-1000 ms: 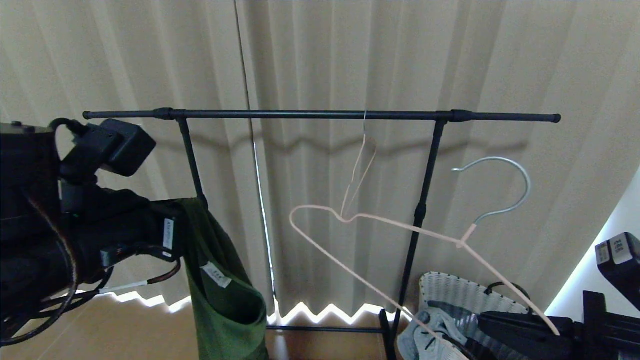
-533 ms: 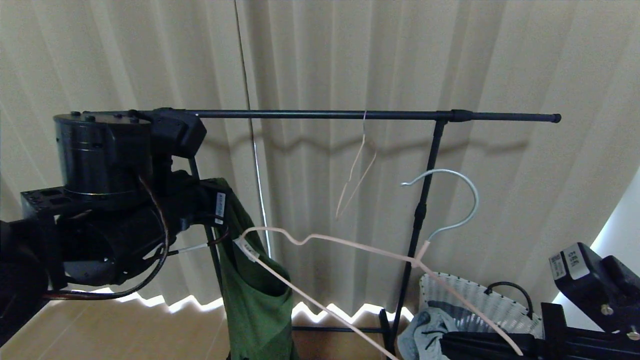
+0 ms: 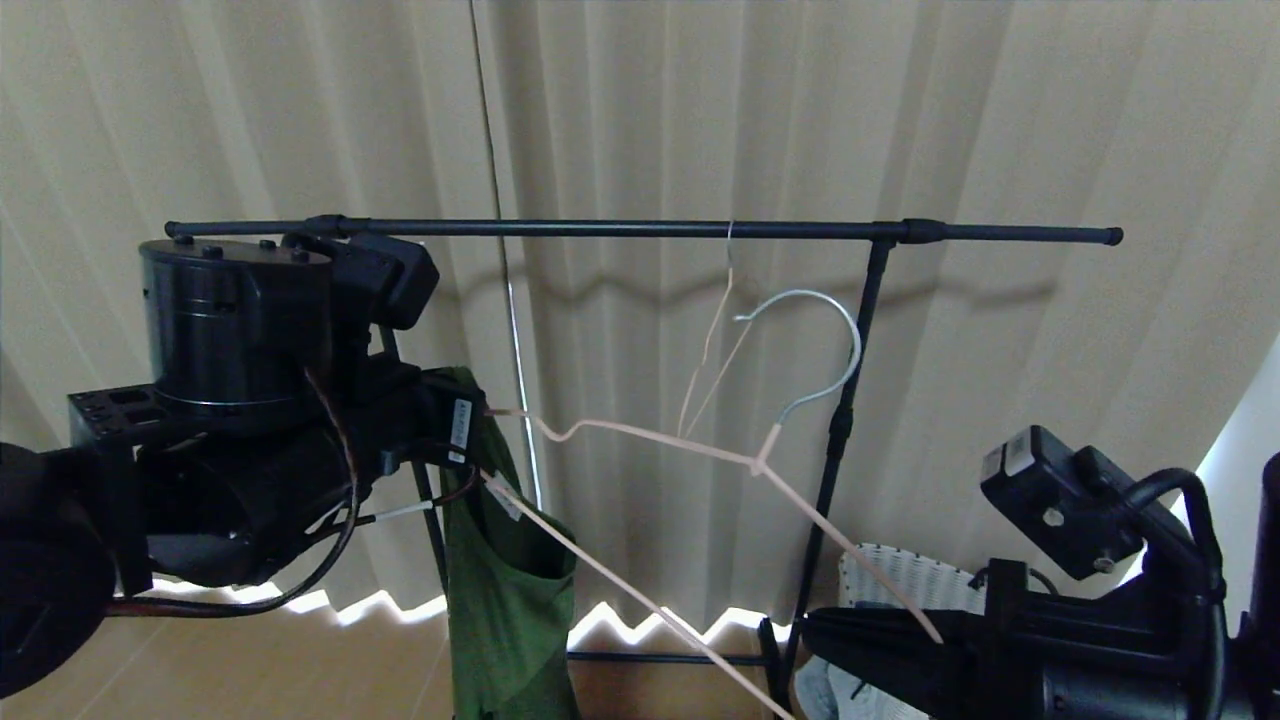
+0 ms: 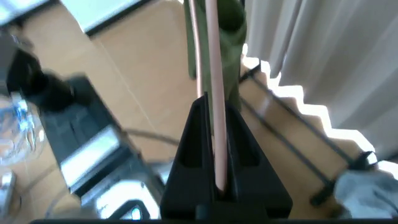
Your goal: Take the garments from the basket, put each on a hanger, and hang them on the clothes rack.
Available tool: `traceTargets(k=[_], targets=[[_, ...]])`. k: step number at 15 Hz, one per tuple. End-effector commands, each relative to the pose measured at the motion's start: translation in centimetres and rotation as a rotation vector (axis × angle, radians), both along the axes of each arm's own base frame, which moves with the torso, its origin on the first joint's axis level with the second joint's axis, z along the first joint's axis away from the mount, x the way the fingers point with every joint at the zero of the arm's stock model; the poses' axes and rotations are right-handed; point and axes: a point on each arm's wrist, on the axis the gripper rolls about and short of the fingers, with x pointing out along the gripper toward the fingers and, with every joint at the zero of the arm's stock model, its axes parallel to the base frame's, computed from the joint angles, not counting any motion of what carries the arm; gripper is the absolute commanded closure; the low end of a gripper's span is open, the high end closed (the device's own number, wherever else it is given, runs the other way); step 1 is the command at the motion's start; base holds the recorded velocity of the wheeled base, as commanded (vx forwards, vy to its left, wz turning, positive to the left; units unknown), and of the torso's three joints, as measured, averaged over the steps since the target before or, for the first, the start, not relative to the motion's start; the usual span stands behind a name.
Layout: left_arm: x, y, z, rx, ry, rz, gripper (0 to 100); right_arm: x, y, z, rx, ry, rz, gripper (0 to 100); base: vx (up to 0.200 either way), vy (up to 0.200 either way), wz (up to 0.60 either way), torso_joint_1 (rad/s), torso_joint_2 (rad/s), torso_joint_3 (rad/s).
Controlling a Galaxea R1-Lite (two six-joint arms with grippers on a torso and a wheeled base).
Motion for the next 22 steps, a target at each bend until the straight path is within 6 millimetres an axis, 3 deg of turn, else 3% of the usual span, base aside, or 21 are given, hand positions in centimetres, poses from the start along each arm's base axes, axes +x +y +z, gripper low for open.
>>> traceTargets(k=[1, 8, 14, 22], targets=[[-0.6, 0.4, 0.5, -0.01, -0.014, 0.001, 100, 0.8, 1.0, -0.8, -0.023, 0.017, -0.007, 100, 0.0, 0.0, 0.0, 0.0, 0.0, 0.0], [-1.0, 1.0, 0.6, -0.003, -0.024, 0.05, 100, 1.8, 2.3, -1.1, -0.018, 0.038, -0.026, 100, 0.0, 0.0, 0.0, 0.0, 0.0, 0.0], [-3.2, 2.1, 1.3, -0.008, 0.022, 0.053, 100, 3.5, 4.2, -0.7, 0.011, 0.036, -0.096, 100, 0.0, 0.0, 0.0, 0.0, 0.0, 0.0], [-5.3, -0.2, 2.6, -0.132, 0.046, -0.042, 100, 4.7, 5.7, -1.8, -0.011, 0.026, -0.134, 100, 0.0, 0.0, 0.0, 0.0, 0.0, 0.0]])
